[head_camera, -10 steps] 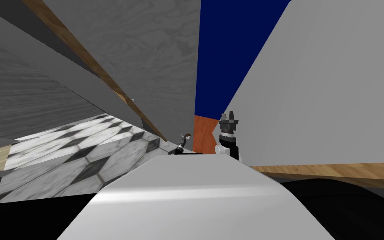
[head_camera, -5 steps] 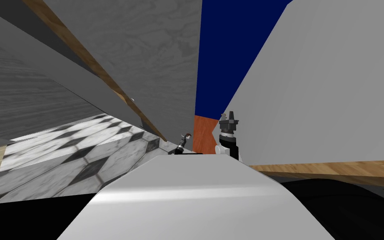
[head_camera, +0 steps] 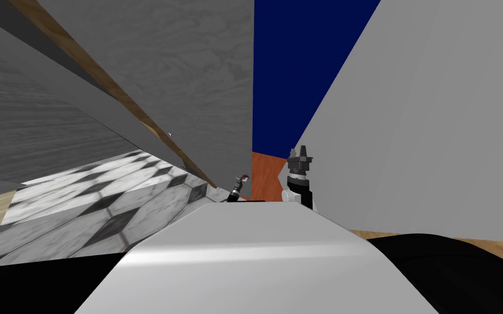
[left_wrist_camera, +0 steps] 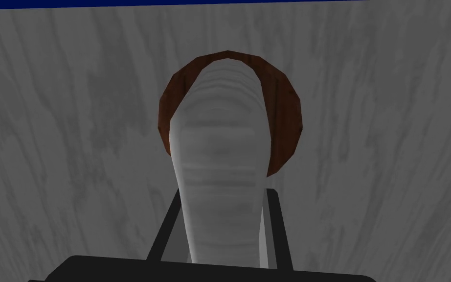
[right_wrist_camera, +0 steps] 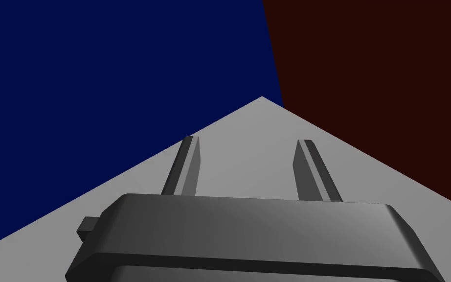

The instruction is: Push the door open

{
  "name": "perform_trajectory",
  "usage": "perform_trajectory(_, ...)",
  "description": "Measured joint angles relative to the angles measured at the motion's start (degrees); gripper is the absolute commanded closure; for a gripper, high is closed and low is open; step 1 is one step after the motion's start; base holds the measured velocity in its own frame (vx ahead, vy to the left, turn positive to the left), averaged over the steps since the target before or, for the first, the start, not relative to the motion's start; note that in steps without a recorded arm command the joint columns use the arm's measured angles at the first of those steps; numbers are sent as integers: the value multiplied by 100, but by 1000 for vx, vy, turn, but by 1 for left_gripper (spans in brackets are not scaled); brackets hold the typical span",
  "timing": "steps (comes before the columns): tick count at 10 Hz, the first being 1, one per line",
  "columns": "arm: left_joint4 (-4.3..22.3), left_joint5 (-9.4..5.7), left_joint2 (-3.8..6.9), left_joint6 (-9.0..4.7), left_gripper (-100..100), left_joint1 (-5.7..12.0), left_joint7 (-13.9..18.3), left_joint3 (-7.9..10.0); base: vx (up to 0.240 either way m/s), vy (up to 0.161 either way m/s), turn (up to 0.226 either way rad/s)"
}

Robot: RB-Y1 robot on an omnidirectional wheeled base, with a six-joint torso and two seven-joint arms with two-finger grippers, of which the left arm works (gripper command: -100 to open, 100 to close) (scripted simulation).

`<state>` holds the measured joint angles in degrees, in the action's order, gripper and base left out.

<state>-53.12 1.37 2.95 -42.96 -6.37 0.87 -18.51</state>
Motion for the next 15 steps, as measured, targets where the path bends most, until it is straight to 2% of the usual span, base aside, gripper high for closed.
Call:
perform_trajectory(2,3,-43,23,-7,100,39,-12,104,162,-114,60)
perform_trajectory(4,-55,-81,10,55,100,13,-81,220,134,-108,49)
perform_trajectory(5,-73,-107,51,89,100,41,-69,273,133,-98,61)
perform_trajectory(8,258,-203,30,-73,100,216,-116,516,126,-103,63)
perform_trajectory(10,206,-245,16,-3,100,219,-161,632,129,-122,67)
perform_trajectory(11,40,-269,13,106,100,134,-189,700,131,-137,88)
perform_trajectory(13,220,-337,-24,40,100,253,-237,879,159,-136,82)
perform_trajectory(15,224,-408,-71,103,100,286,-292,1063,162,-128,71)
